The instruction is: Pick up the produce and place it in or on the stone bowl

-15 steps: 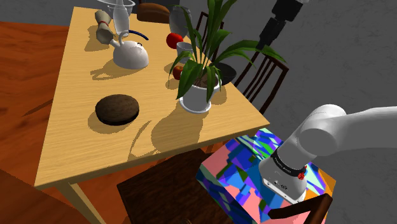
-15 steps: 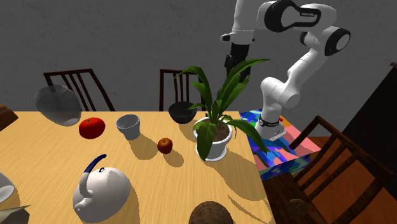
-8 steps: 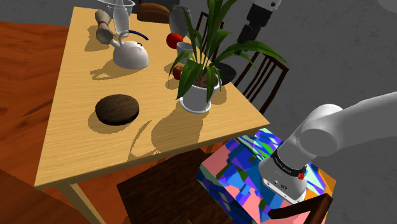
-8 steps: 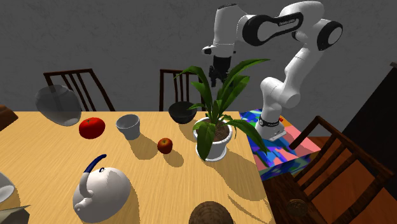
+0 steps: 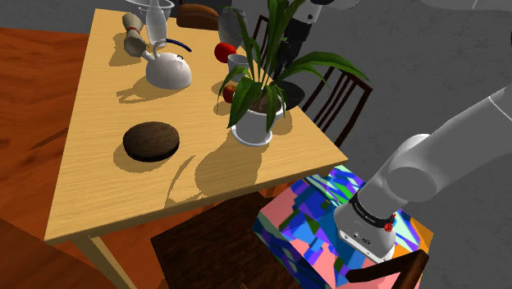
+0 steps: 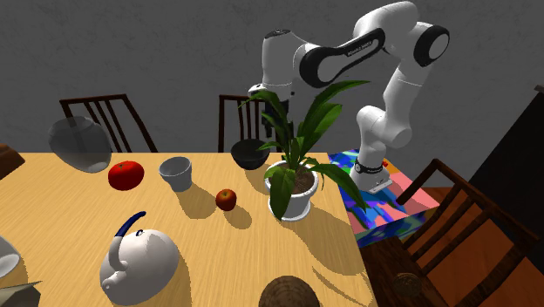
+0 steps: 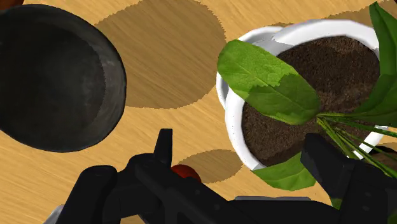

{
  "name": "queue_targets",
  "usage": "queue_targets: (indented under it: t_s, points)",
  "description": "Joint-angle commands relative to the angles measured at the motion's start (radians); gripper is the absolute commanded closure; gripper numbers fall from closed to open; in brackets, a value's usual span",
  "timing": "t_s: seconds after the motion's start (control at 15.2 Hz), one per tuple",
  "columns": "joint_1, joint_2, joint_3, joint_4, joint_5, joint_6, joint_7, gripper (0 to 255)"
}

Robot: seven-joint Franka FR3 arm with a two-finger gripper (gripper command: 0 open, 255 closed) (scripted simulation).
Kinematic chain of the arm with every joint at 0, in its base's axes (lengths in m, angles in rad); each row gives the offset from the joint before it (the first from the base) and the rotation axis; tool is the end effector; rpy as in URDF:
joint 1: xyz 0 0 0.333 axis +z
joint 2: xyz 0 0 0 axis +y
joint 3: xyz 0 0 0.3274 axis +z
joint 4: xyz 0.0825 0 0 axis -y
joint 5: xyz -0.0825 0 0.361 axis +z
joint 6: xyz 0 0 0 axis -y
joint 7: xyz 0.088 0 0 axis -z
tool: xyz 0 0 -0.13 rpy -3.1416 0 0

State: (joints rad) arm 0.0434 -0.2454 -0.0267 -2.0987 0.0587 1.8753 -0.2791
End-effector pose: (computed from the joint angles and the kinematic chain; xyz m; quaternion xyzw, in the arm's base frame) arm 0.4609 0.0126 0.5214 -0.9897 -0.1392 -0.0149 0.0296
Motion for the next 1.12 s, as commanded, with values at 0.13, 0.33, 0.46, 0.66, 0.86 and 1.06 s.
queue_targets:
  t_s: [0.13,0.33,0.46,0.66,0.86,1.06]
  points:
    - [0.006,0.149,0.002,0.092,-0.005,0.04,-0.03,0]
    - [0.011,0.268,0.006,0.18,-0.009,0.06,-0.047,0]
    - [0.014,0.348,0.009,0.245,-0.012,0.067,-0.058,0]
    - [0.018,0.471,0.014,0.355,-0.019,0.068,-0.072,0]
    - [0.023,0.597,0.019,0.481,-0.027,0.057,-0.085,0]
    - [0.028,0.731,0.024,0.627,-0.036,0.033,-0.097,0]
